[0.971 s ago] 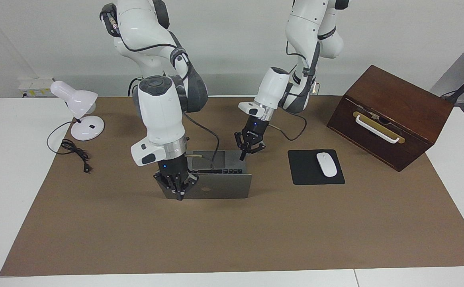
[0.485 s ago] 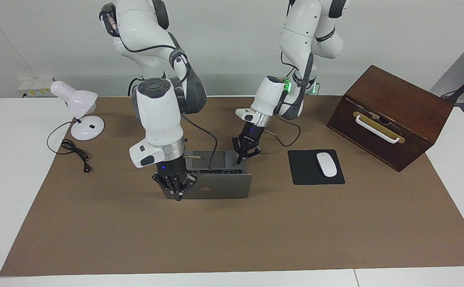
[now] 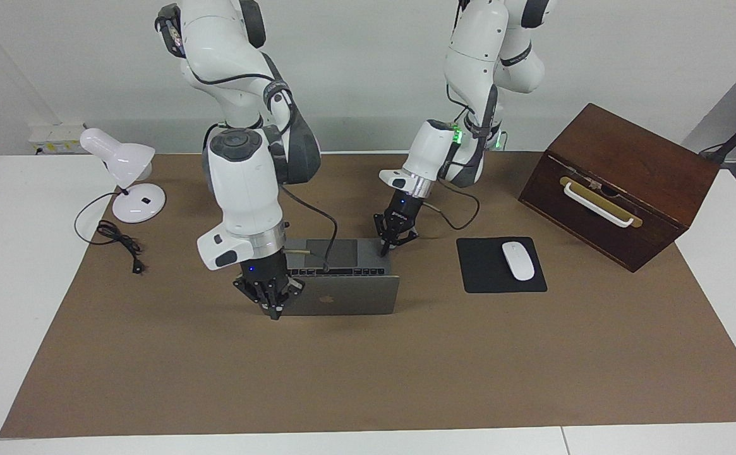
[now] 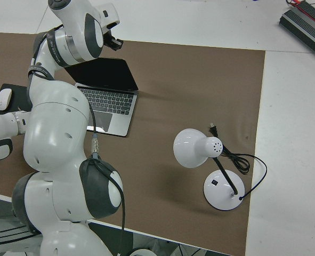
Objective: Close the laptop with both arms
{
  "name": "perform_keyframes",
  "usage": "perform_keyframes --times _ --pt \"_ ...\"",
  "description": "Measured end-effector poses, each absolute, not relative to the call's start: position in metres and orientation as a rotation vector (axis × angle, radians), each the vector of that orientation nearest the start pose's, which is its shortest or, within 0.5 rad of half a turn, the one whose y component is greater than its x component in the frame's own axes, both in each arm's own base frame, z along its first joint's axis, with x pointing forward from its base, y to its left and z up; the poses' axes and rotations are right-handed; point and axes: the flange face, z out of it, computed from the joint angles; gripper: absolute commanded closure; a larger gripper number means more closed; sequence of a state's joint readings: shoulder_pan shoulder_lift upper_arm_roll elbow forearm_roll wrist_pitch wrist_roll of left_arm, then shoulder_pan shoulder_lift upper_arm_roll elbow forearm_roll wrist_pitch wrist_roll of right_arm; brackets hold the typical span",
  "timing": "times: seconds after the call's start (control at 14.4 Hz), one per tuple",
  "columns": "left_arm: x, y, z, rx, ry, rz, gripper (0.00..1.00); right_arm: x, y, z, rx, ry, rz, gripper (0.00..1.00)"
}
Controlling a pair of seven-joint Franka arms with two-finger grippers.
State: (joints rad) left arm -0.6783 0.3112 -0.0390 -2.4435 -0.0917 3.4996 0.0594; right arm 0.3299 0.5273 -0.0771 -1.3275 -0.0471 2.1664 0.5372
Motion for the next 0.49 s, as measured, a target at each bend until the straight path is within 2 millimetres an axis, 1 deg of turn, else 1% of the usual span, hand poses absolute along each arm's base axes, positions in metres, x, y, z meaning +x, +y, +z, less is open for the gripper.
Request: perform_keyframes --times 0.21,0.49 --pt "0.4052 -0.3398 0.265 -3.002 1.052 -1.164 1.0 0.711 0.1856 0.4531 -3.03 0.365 -0.508 1.0" --pt "0.3993 -0.3378 0.2653 -3.0 1.061 -1.158 1.0 0.7082 0.1849 0.4544 -3.028 0.364 -0.508 1.0"
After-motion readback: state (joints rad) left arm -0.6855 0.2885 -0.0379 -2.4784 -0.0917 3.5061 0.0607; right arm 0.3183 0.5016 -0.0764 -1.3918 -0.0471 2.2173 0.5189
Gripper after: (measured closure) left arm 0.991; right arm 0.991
